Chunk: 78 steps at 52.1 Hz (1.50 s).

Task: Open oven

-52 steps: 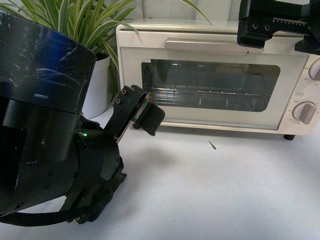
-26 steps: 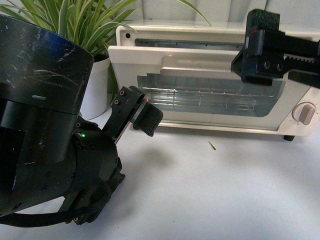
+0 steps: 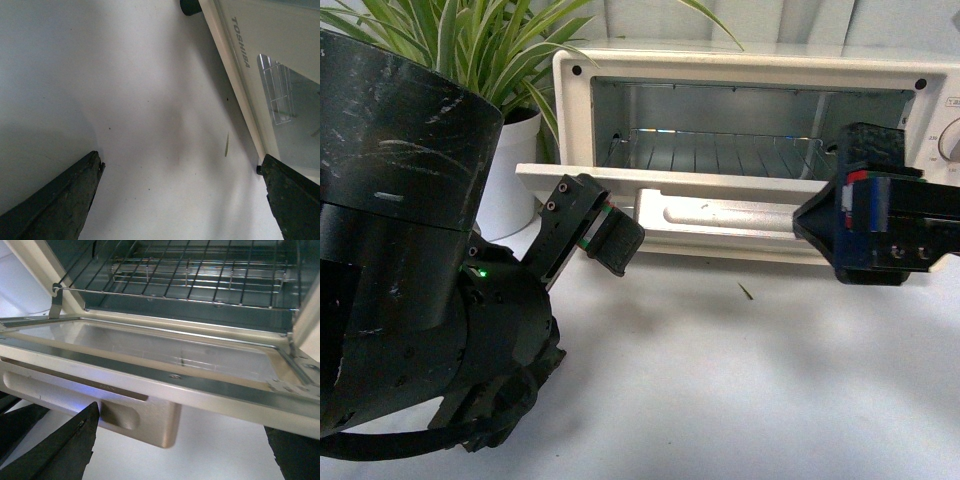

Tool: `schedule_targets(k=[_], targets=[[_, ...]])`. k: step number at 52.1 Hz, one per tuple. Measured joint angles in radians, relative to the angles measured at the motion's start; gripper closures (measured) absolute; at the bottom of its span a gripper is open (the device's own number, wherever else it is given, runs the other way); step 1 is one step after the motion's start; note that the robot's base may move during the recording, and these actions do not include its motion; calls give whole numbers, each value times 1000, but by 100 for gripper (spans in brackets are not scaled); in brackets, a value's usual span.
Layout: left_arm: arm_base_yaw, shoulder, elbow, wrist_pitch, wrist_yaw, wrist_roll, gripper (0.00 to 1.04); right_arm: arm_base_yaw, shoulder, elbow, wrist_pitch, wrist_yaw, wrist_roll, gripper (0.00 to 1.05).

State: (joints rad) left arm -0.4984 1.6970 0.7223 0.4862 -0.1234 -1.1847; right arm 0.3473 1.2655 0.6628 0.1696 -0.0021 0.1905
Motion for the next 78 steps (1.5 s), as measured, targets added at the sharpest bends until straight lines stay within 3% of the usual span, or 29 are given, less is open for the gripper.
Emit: schedule_targets(k=[37, 78], targets=[[-17, -35, -37, -37, -80, 177, 7, -89, -149, -23, -47, -41, 96, 9], [-43, -40, -58, -88, -231, 605, 7, -97, -151, -55, -37, -49, 105, 9]])
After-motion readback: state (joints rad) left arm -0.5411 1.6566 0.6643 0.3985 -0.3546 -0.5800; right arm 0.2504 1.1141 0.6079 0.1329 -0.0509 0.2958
